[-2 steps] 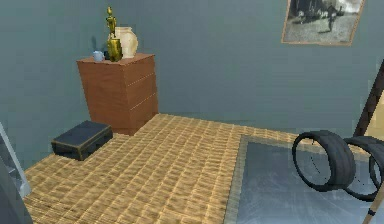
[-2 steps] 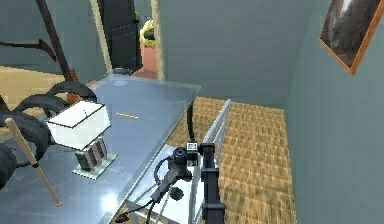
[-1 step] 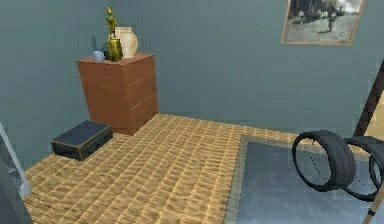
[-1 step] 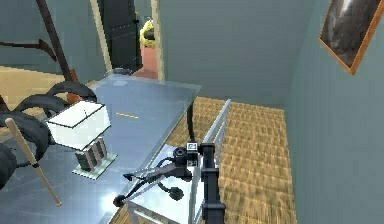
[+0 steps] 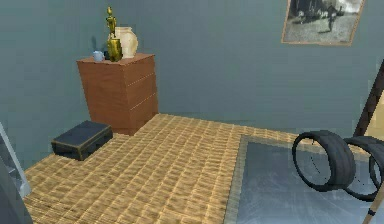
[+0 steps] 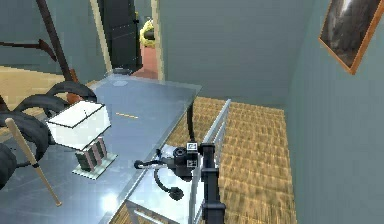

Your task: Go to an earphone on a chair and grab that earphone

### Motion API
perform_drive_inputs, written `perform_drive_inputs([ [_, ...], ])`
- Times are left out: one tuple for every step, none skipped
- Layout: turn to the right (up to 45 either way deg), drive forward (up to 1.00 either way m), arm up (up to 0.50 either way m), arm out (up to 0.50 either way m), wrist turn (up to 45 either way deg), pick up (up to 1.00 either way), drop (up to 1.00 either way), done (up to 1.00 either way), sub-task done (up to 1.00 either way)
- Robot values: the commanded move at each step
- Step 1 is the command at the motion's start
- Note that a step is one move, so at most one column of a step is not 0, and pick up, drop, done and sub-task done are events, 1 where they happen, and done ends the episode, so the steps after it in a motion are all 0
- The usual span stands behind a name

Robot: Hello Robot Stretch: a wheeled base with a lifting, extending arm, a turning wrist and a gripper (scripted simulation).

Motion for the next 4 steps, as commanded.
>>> perform_drive_inputs([
  [0.0, 0.0, 0.0, 0.0, 33.0, 0.0, 0.0, 0.0, 0.0],
  [0.0, 0.0, -0.3, 0.0, 0.0, 0.0, 0.0, 0.0, 0.0],
  [0.0, 0.0, 0.0, 0.0, 0.0, 1.0, 0.0, 0.0, 0.0],
  [0.0, 0.0, 0.1, 0.0, 0.0, 0.0, 0.0, 0.0, 0.0],
])
